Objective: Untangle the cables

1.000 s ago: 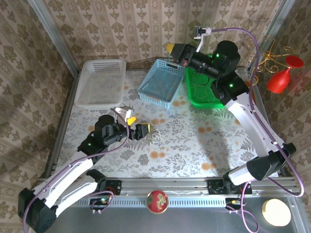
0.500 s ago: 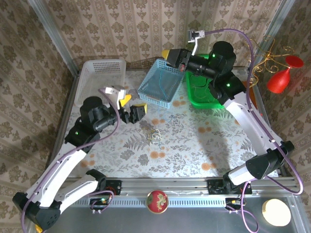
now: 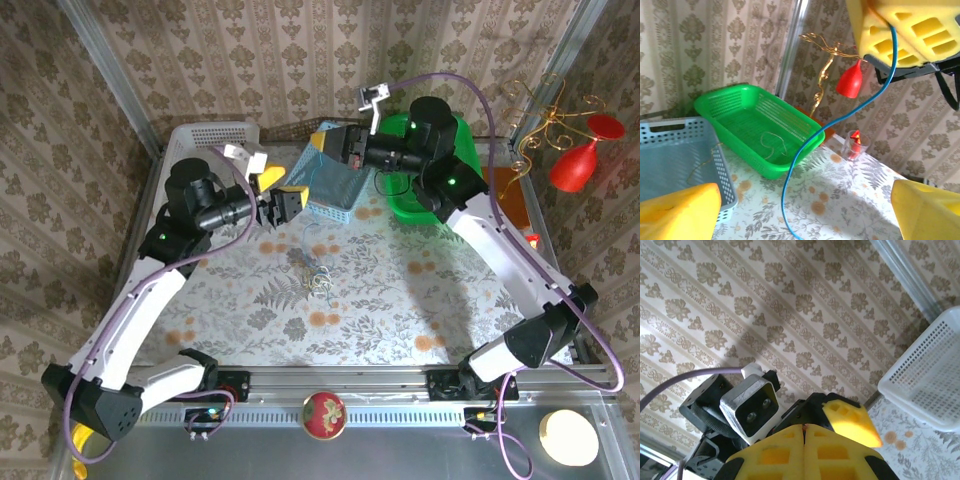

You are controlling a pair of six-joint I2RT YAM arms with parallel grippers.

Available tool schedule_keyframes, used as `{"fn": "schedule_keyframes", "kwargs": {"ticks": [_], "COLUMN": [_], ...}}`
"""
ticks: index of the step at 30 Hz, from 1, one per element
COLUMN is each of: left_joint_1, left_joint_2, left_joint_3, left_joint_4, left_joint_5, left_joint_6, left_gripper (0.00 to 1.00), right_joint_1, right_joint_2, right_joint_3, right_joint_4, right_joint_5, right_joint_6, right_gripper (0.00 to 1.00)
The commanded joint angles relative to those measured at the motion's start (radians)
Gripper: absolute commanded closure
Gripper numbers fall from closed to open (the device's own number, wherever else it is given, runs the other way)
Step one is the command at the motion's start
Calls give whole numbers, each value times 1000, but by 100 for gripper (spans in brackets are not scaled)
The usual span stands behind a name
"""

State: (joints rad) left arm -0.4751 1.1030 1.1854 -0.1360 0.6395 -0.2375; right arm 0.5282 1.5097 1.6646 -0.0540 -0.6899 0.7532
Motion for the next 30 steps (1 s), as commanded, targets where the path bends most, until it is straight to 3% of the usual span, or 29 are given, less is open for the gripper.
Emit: {"fn": "schedule_keyframes", "kwargs": {"ticks": [1,7,14,17,20,24,27,30], "left_joint_1": [7,6,7,9,9,13,13,69], "left_joint_2": [19,62,97,103,100,94,89,85], "left_joint_3": [41,54,60,57,44,27,21,19], "left_joint_4": [43,75,107,114,131,145,156,188], "left_joint_5": [100,128,135,137,133,115,86,62], "left_joint_6": [19,16,12,12,3,-5,-17,-49], "left_gripper": [13,17,28,46,72,100,100,100], "right_joint_1": [21,53,72,75,76,75,70,54], "right_joint_2": [21,47,61,66,66,67,59,40], "right_joint_3": [15,32,35,35,35,35,37,33], "right_joint_4": [-8,-5,19,26,34,39,40,44], "right_joint_5": [-43,-53,-59,-54,-52,-44,-34,-28], "right_joint_6": [-20,-8,24,33,42,45,45,46], "right_gripper": [100,100,100,100,100,100,87,66]}}
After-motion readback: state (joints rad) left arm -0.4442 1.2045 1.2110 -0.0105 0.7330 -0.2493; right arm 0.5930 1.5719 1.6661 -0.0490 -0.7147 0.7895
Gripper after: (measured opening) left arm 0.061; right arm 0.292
